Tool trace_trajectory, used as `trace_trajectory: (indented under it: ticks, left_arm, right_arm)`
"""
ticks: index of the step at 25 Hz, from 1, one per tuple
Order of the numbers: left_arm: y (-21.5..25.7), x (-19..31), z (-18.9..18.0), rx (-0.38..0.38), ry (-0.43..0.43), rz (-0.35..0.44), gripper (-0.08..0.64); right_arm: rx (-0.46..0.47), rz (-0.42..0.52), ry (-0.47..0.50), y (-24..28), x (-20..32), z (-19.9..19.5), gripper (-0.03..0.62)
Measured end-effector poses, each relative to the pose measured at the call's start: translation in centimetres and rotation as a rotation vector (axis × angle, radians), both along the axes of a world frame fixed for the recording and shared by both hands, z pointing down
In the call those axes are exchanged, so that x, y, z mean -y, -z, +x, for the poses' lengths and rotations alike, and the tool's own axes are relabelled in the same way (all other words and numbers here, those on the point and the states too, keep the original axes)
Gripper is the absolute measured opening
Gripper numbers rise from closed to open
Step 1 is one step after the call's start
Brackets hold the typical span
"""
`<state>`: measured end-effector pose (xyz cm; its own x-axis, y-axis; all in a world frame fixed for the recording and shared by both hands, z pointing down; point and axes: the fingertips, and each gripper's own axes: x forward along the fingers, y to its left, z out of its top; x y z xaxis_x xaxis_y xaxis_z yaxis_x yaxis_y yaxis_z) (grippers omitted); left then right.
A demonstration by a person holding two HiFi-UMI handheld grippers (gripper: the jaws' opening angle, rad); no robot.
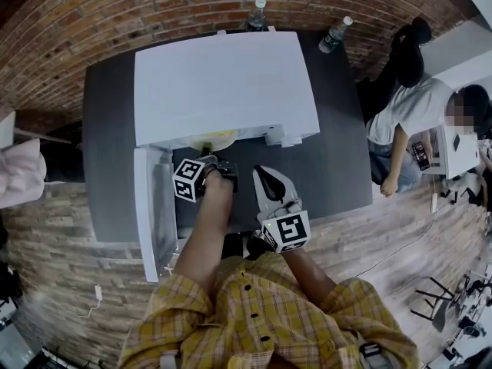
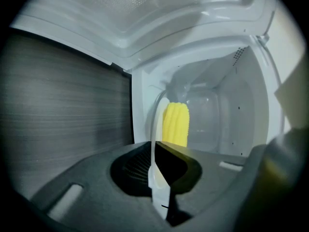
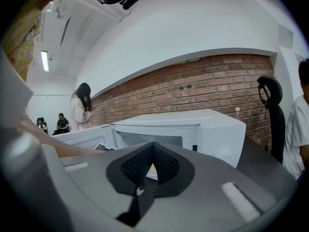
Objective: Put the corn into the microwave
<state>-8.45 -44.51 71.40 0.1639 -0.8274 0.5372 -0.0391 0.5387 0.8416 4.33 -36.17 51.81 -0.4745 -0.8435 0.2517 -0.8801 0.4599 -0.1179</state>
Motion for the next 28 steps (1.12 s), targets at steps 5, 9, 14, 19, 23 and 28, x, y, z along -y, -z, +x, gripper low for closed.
trace_trajectory:
  ticks: [5, 9, 14, 19, 23, 28]
  left_arm:
    - [-0.3, -0.1, 0.2, -0.006, 0.023, -0.038, 0.038]
    - [-0.9, -0.2, 0.5, -0.047, 0.050, -0.047, 0.097]
    - [-1.2, -0.1, 0.8, -0.091, 0.064, -0.045, 0.151]
    - [-0.1, 0.1, 0.9, -0.106, 0.070, -0.007, 0.176]
    - [0.8, -0.4, 1.0, -0.110, 0.069, 0.004, 0.184]
    - [1.8, -1.5, 1.0, -0.111, 0.062, 0.018, 0.186]
  right_arm:
    - [-0.046, 0.006, 0.012, -0.2, -0.2, 0.0, 0.003]
    - [-0.046, 0.007, 0.011, -0.1, -0.1, 0.2, 0.003]
    - [-0.041, 0.005, 0.011, -0.2, 0.0, 0.5, 0.003]
    - [-0.038, -0.006, 0.006, -0.5, 0.0, 0.8, 0.003]
    - [-0.035, -0.008, 0.003, -0.3, -0.4, 1.0, 0.003]
    - [-0.028, -0.012, -0.006, -0.1, -0.9, 1.3, 0.003]
